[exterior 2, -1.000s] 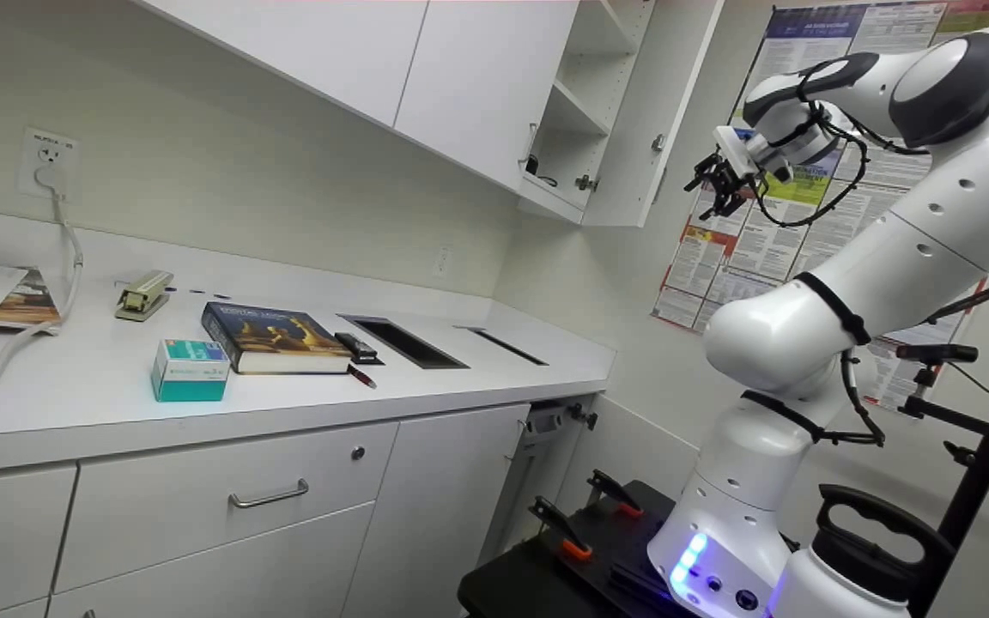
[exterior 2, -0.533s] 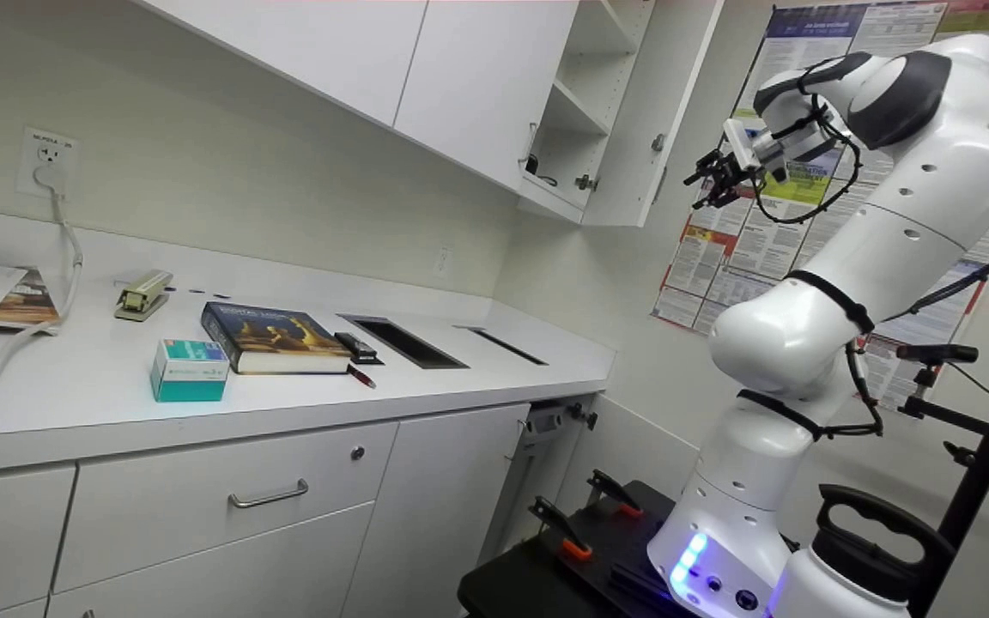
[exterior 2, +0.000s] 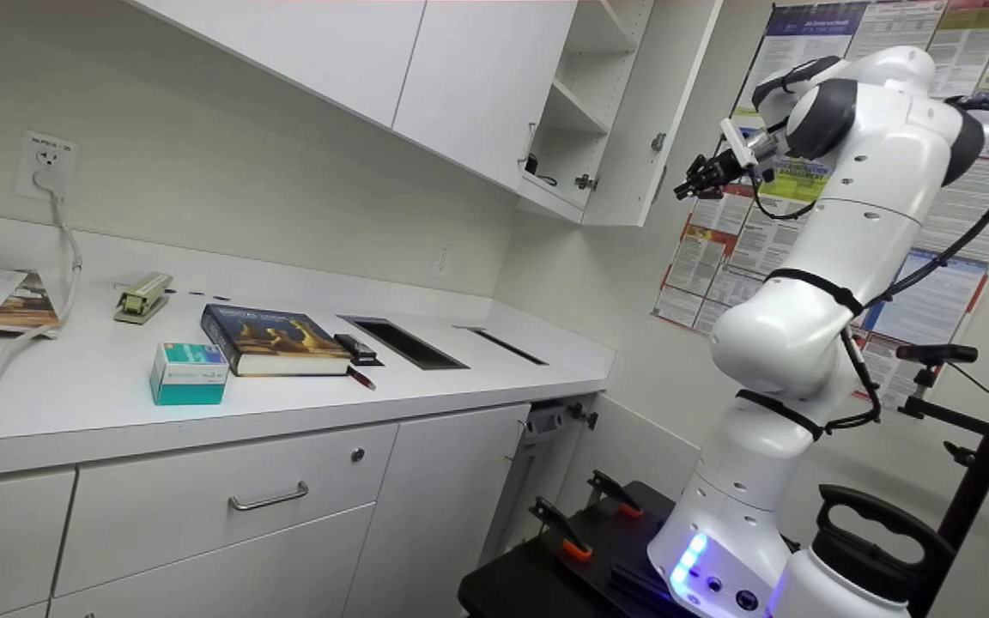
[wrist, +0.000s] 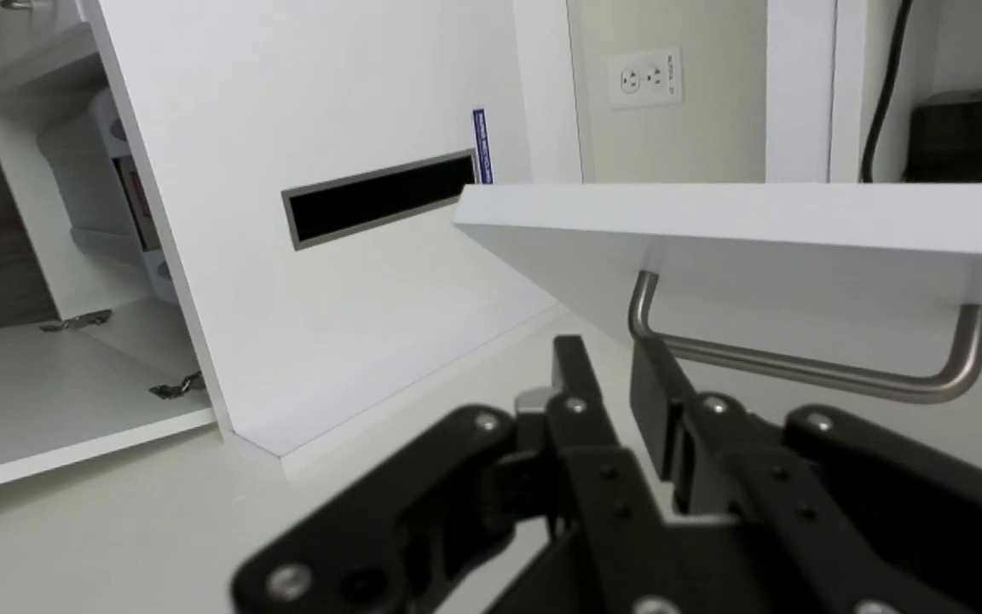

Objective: Close the open upper cabinet door

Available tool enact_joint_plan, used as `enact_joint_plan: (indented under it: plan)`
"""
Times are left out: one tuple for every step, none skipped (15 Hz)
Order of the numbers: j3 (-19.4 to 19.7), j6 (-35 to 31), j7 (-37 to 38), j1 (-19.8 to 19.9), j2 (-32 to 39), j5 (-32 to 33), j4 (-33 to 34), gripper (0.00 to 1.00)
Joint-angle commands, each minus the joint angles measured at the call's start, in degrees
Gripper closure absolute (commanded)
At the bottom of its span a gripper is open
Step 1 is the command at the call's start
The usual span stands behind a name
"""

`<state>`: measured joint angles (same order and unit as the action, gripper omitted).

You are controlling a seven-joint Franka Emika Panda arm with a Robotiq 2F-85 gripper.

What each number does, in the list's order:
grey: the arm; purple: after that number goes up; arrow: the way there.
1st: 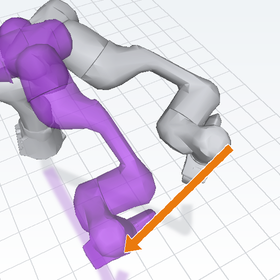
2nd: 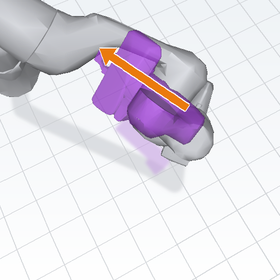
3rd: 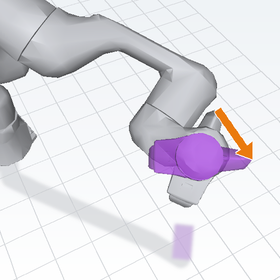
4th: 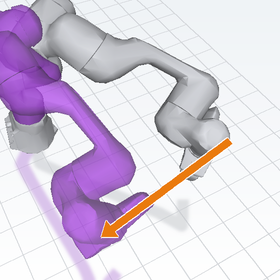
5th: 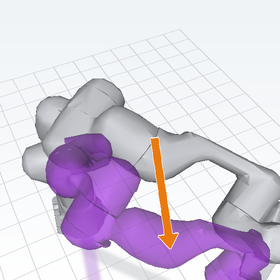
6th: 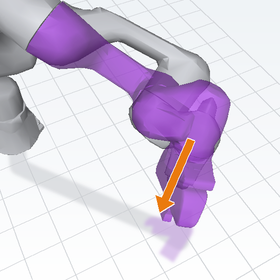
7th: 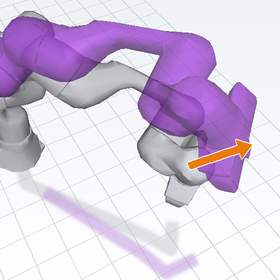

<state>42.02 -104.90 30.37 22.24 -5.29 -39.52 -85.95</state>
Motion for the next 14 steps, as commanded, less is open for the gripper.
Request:
enact_joint_plan:
  plan:
    - [4.7, 13.1, -4.7, 3.7, 8.7, -9.9, 10.6, 1.00]
    - [5.4, 16.3, -5.6, 5.1, 10.6, -12.8, 12.5, 1.00]
    - [5.8, 18.9, -6.4, 6.7, 12.3, -15.6, 14.3, 1.00]
    - [7.2, 21.8, -7.0, 7.6, 14.5, -18.7, 16.5, 1.00]
    - [7.2, 23.9, -7.8, 9.3, 16.3, -21.8, 17.9, 1.00]
    - [7.2, 25.6, -7.9, 10.8, 17.9, -24.6, 19.4, 1.00]
    - [6.4, 25.8, -7.5, 11.3, 18.9, -26.4, 20.0, 1.00]
    - [6.0, 26.7, -7.6, 12.3, 20.3, -28.5, 21.2, 1.00]
    - [5.6, 26.0, -7.2, 12.4, 21.2, -30.0, 21.8, 1.00]
    - [5.3, 25.6, -7.0, 12.7, 22.3, -31.4, 22.7, 1.00]
    - [4.9, 25.0, -6.9, 12.6, 23.4, -32.5, 23.4, 1.00]
    - [4.6, 24.5, -6.8, 12.6, 24.3, -33.5, 24.1, 1.00]
    - [4.2, 24.4, -6.4, 12.4, 25.0, -34.3, 24.8, 1.00]
    - [3.9, 24.3, -6.3, 12.1, 25.7, -34.9, 25.3, 1.00]
